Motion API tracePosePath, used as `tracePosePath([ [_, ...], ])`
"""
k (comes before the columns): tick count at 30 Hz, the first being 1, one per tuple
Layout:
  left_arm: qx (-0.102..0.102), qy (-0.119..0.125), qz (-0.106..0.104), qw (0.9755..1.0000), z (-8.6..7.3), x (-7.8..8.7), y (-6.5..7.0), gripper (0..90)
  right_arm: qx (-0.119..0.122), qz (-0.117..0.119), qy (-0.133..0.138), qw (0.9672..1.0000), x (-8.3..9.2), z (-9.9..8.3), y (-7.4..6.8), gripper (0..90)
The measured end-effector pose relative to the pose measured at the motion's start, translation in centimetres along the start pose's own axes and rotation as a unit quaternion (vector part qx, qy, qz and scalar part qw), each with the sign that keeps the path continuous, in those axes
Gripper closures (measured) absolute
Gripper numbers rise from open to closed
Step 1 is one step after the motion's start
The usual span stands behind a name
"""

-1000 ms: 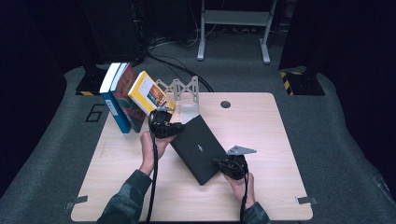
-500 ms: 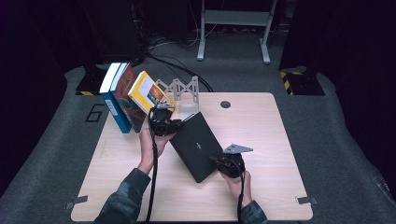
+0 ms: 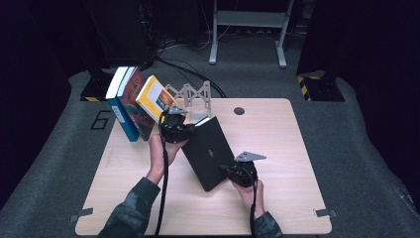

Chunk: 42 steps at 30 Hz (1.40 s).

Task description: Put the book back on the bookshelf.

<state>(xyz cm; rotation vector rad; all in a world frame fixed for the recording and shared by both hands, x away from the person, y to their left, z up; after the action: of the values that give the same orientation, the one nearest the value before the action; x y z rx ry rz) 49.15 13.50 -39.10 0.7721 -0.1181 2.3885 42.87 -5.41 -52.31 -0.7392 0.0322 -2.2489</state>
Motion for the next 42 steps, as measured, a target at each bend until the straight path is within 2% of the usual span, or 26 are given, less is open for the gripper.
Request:
tracePosePath([
  [1, -0.003, -0.001, 0.005, 1.0000, 0.1, 0.0, 0.1, 77.6, -0.001, 0.000, 0.001, 1.0000, -0.1, 0.0, 0.0, 90.0],
  [2, -0.015, -0.005, 0.008, 0.9998, 0.1, 0.0, 0.0, 77.6, 0.000, -0.002, -0.001, 1.0000, -0.1, 0.1, 0.0, 90.0],
  [3, -0.015, -0.006, 0.011, 0.9998, 0.1, 0.0, 0.1, 77.6, -0.001, -0.002, -0.001, 1.0000, -0.2, 0.1, -0.1, 90.0],
  [7, -0.002, 0.007, -0.004, 1.0000, 0.3, 0.1, 0.3, 77.8, -0.002, 0.002, 0.001, 1.0000, -0.3, 0.1, 0.0, 90.0],
  [9, -0.013, 0.006, -0.002, 0.9999, 0.4, 0.2, 0.6, 77.8, -0.004, 0.001, 0.000, 1.0000, -0.3, 0.1, 0.0, 90.0],
  [12, -0.015, 0.006, -0.009, 0.9998, 0.6, 0.5, 0.8, 78.1, 0.000, -0.001, -0.002, 1.0000, -0.4, 0.2, 0.0, 90.0],
  [13, -0.012, 0.012, -0.012, 0.9998, 0.7, 0.5, 1.0, 78.2, 0.000, -0.001, -0.001, 1.0000, -0.5, 0.2, 0.0, 90.0],
  [16, -0.015, 0.014, -0.009, 0.9997, 0.7, 0.5, 1.2, 78.3, -0.002, 0.000, 0.002, 1.0000, -0.5, 0.2, 0.0, 90.0],
  [19, -0.014, 0.013, -0.014, 0.9997, 0.7, 0.7, 1.1, 78.3, -0.001, -0.002, 0.002, 1.0000, -0.7, 0.3, 0.0, 90.0],
  [22, -0.014, 0.016, -0.008, 0.9997, 0.7, 0.7, 1.2, 78.3, -0.002, -0.004, 0.002, 1.0000, -0.8, 0.3, 0.0, 90.0],
  [36, -0.018, 0.023, -0.020, 0.9994, 0.9, 1.0, 1.8, 78.4, -0.007, -0.011, 0.009, 0.9999, -1.2, 0.3, 0.0, 90.0],
  [42, -0.022, 0.025, -0.028, 0.9991, 1.1, 0.9, 2.2, 78.6, -0.002, -0.014, 0.010, 0.9999, -1.2, 0.2, 0.0, 90.0],
])
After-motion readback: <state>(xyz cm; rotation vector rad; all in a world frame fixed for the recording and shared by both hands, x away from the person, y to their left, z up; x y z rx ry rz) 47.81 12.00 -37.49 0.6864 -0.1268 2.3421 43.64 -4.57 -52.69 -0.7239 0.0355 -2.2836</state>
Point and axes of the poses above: each handheld gripper's, and its own axes: x roughly backward along the jaws, z roughly out of its top, y roughly to its right, the point moved 5 cm from there along -x, roughly forward along the jaws, and after that the axes turned 2 degrees about y, right-handed, at the moved point
